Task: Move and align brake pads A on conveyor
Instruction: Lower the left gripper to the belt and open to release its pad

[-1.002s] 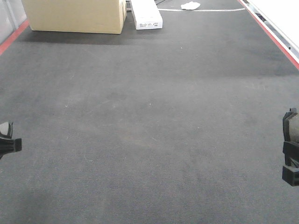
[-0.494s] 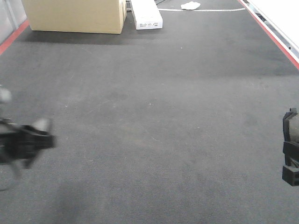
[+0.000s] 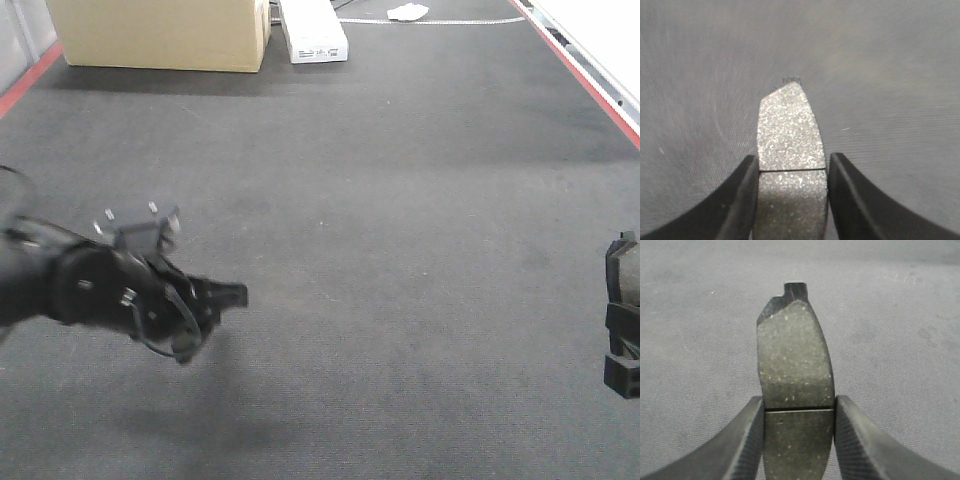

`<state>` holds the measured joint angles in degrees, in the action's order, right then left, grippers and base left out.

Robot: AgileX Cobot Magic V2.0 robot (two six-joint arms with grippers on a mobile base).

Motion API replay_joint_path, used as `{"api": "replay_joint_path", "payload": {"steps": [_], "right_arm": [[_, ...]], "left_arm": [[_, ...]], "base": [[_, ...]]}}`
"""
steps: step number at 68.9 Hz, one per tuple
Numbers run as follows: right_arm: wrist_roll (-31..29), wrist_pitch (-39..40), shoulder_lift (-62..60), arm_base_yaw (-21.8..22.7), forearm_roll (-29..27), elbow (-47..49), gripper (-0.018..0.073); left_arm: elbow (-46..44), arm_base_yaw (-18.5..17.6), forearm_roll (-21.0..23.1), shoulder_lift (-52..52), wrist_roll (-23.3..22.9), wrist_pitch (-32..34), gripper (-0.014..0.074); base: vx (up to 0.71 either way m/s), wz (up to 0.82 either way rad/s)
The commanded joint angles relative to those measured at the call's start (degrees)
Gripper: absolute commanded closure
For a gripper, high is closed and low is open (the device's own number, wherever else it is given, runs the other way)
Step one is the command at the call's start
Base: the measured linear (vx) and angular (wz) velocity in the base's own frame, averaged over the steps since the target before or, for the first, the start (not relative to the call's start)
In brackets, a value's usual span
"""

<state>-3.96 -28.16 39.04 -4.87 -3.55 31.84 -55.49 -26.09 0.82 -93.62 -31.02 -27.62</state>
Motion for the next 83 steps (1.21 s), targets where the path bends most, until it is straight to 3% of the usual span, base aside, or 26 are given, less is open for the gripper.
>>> {"api": "replay_joint_path", "payload": {"steps": [1, 14, 44, 69, 83], "right_arm": [[-0.17, 4.92, -0.14, 0.26, -0.03, 1.77, 0.0489], [-0.17, 4.92, -0.14, 0.26, -0.03, 1.77, 0.0489], [-0.17, 4.85, -0.14, 0.26, -0.03, 1.77, 0.0489], [-0.17, 4.9, -0.14, 0.26, -0.03, 1.77, 0.0489], [-0.17, 4.9, -0.14, 0.26, -0.03, 1.77, 0.0489]], "left_arm": [[-2.23, -0.29, 0.02, -1.19, -2.72, 3.79, 0.0402], [-2.23, -0.29, -0.02, -4.51, -2.72, 4.72, 0.0331], [-2.23, -0.29, -0.82, -5.45, -2.72, 4.08, 0.0309], [-2.29, -0.29, -0.82, -4.83, -2.68, 3.13, 0.0097], [-2.18, -1.3, -5.33, 2.39, -1.1, 2.08, 0.008]], "base": [[0.0, 0.0], [0.0, 0.0], [0.0, 0.0], [0.0, 0.0], [0.0, 0.0]]}}
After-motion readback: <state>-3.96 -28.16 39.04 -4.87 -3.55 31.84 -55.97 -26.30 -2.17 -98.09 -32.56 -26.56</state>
